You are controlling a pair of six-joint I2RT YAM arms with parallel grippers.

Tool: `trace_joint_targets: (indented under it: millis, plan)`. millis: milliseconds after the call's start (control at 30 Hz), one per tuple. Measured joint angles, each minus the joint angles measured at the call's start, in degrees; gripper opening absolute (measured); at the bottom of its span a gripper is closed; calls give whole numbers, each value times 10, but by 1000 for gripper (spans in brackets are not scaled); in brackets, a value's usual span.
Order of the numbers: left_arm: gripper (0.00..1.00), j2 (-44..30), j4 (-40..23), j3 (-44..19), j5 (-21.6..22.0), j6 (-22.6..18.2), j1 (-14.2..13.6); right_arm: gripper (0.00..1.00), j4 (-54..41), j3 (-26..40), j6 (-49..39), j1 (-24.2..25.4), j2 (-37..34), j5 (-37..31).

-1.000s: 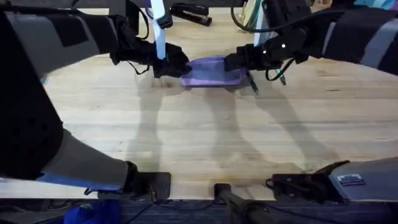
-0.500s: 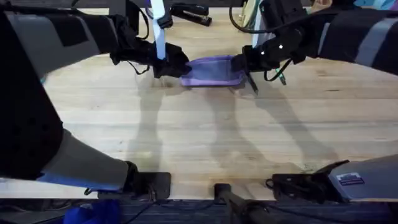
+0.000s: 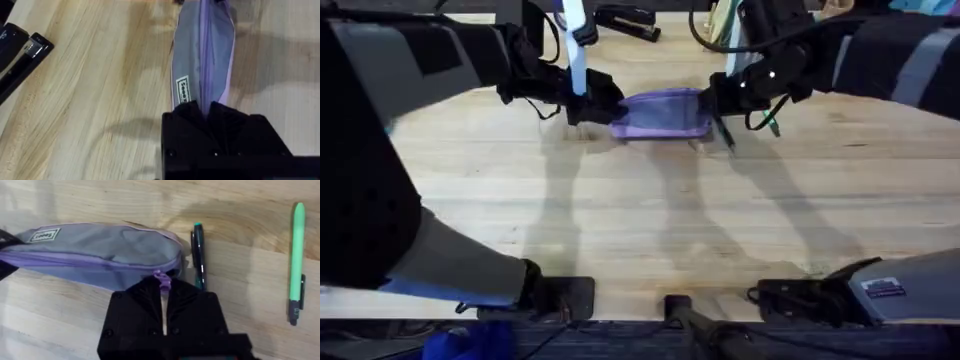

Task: Unzip the bag, pick up the pens from the table one at a time and place them inside, then zip the bag closed.

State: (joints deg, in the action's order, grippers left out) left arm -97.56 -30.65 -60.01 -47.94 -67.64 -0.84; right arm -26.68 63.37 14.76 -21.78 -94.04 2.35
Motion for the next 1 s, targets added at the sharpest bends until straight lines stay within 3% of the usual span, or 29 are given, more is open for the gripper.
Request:
trace_joint_targets:
  millis: [300, 633, 1000]
  plan:
    - [41, 0, 1, 0, 0, 0, 0, 31, -3, 2, 0, 8, 9, 6]
    - [41, 0, 1, 0, -1, 0, 0, 32, 0, 15, 0, 30, 70, 9]
    - [41, 0, 1, 0, -2, 0, 0, 32, 0, 15, 0, 30, 72, 9]
